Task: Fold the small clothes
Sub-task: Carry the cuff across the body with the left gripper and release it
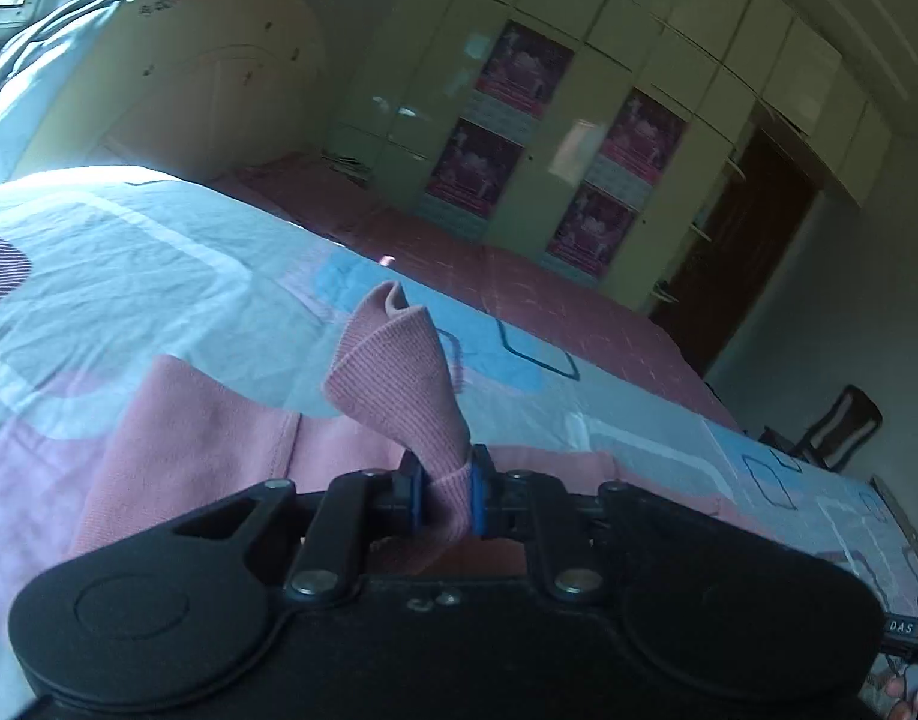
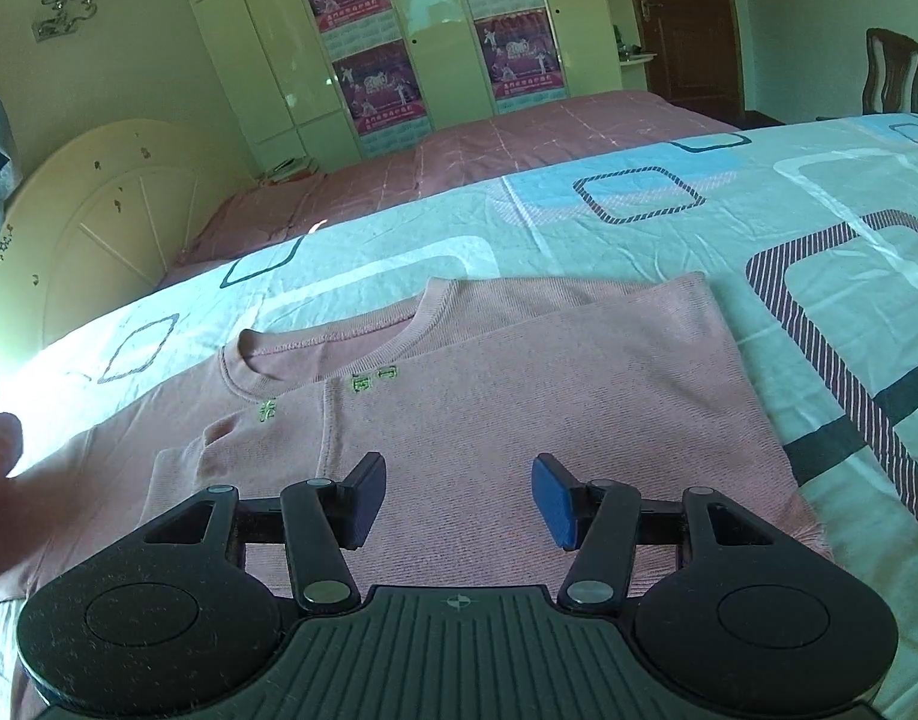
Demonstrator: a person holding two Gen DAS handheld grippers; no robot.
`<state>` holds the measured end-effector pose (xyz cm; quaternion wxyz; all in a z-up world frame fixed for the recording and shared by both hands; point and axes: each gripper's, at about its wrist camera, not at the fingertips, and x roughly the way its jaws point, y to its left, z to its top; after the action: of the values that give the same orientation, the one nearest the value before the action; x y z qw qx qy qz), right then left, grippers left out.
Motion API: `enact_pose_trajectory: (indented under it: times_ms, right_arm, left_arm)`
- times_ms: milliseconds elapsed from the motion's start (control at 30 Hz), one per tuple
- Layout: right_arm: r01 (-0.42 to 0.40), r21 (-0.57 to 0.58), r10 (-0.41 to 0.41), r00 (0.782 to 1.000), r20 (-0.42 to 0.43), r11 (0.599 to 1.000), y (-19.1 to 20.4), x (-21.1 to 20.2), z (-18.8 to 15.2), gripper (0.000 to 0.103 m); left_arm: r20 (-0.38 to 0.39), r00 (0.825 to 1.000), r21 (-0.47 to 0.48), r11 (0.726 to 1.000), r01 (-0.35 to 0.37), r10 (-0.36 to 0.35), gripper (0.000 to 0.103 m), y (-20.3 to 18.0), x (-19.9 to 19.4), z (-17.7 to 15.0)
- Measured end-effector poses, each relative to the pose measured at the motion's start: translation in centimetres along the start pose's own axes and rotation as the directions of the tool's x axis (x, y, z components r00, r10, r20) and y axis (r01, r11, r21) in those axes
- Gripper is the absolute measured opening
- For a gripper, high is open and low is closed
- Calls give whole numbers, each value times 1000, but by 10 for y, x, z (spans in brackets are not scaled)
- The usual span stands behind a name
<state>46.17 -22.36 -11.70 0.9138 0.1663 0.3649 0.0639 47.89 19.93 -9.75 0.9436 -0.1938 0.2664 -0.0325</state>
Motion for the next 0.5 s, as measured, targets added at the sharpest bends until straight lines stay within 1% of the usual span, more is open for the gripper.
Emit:
enact_pose_trajectory:
  times_ms: [67,133,233,300,333,400,467,500]
  right_arm:
    - [-4,10,4,1000,5,1000,-7,-5,2,55]
    - [-11,17,11,1000,9,1000,-15,-12,1,55]
    - [-14,23,14,1000,18,1000,-26,-22,1,55]
    - [-16,39,15,1000,21,999,-35,-28,1,55]
    - [-16,48,16,1000,21,999,-40,-31,1,55]
    - [-17,71,16,1000,16,997,-49,-35,2,55]
    - [-26,90,25,1000,7,996,-58,-39,2,55]
    - [-32,95,32,999,3,995,-60,-41,2,55]
  left_arm:
    - [-34,998,36,998,50,-48,13,-33,14,-12]
    - [-70,993,80,992,101,-95,13,-67,28,-24]
    - [-134,985,155,979,133,-112,13,-109,48,-41]
    - [-184,977,204,969,142,-105,13,-133,63,-55]
    - [-212,972,222,964,145,-98,13,-140,71,-62]
    - [-232,969,248,957,148,-90,14,-152,81,-72]
    - [-263,959,236,956,173,-109,16,-158,90,-82]
    - [-288,950,227,955,190,-121,20,-160,94,-86]
